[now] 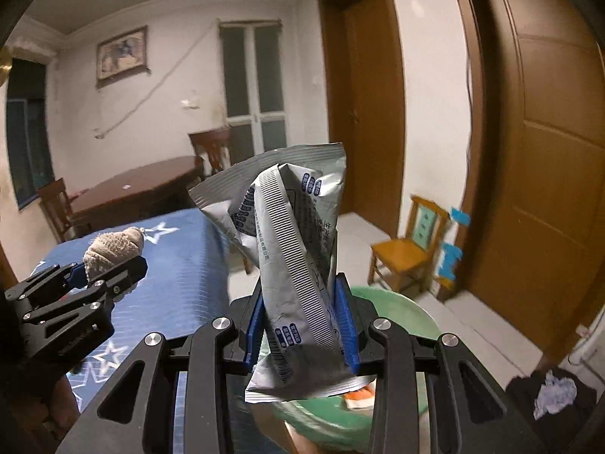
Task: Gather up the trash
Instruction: 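Carry the foil packet and rolled towel with both tools over the green bin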
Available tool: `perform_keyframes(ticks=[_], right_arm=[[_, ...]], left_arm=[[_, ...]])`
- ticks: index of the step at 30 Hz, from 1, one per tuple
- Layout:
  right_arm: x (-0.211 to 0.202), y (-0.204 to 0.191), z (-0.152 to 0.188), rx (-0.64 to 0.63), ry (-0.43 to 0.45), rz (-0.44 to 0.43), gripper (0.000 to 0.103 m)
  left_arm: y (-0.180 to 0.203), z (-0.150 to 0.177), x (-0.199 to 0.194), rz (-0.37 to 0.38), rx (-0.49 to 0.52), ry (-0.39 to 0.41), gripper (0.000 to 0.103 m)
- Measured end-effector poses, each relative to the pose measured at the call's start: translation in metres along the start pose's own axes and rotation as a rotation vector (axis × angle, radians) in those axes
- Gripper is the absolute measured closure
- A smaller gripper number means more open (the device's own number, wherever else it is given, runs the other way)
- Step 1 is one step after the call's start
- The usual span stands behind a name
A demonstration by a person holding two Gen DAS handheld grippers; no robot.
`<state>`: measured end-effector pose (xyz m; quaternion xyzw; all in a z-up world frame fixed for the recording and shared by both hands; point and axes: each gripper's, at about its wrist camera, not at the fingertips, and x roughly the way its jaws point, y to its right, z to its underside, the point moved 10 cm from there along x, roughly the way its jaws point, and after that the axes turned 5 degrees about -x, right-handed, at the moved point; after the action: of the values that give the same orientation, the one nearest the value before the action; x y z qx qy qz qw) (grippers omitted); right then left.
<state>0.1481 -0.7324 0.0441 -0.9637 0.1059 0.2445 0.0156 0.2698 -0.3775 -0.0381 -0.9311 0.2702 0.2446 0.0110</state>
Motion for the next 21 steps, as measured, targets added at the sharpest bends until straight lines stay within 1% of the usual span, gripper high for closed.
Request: perform_keyframes(ticks=[4, 6, 7, 9, 10, 12, 13, 15, 17, 18, 19, 20, 21], right_arm=[[0.032, 0.055, 0.012, 0.044, -0.096, 0.025, 0.068], [0.054, 0.081, 0.021, 0.068, -0.165, 0.026, 0.068], [0.062, 0.088, 0.023, 0.073, -0.186, 0.026, 0.068], [0.080, 0.104, 0.030, 0.089, -0.243, 0.019, 0.068], [0.090, 0.112, 0.033, 0.098, -0.266, 0.016, 0.068], [0.107, 0.124, 0.040, 0.111, -0.314, 0.016, 0.068], [0.112, 0.120, 0.043, 0.118, -0.331, 0.012, 0.068], [0.132, 0.125, 0.051, 0.120, -0.381, 0.010, 0.068], [0.146, 0.120, 0.063, 0.124, -0.423, 0.000, 0.068], [0.152, 0.122, 0.067, 0.120, -0.436, 0.001, 0.068], [0.152, 0.111, 0.071, 0.118, -0.441, 0.002, 0.068], [0.158, 0.113, 0.074, 0.120, -0.447, -0.002, 0.068], [0.157, 0.106, 0.077, 0.118, -0.450, -0.002, 0.068]], left_arm=[[0.026, 0.003, 0.032, 0.040, 0.014, -0.057, 0.064], [0.034, 0.007, 0.050, 0.054, 0.019, -0.093, 0.064], [0.040, 0.011, 0.063, 0.068, 0.026, -0.123, 0.064], [0.047, 0.018, 0.080, 0.071, 0.032, -0.155, 0.064], [0.051, 0.024, 0.092, 0.079, 0.034, -0.186, 0.064], [0.056, 0.032, 0.105, 0.082, 0.035, -0.215, 0.064], [0.061, 0.038, 0.114, 0.085, 0.043, -0.236, 0.064], [0.067, 0.049, 0.128, 0.089, 0.054, -0.278, 0.064], [0.077, 0.058, 0.132, 0.092, 0.065, -0.305, 0.064], [0.080, 0.062, 0.135, 0.093, 0.068, -0.315, 0.064], [0.082, 0.066, 0.138, 0.094, 0.072, -0.324, 0.064], [0.084, 0.068, 0.139, 0.094, 0.075, -0.330, 0.064], [0.083, 0.071, 0.142, 0.086, 0.083, -0.337, 0.064]])
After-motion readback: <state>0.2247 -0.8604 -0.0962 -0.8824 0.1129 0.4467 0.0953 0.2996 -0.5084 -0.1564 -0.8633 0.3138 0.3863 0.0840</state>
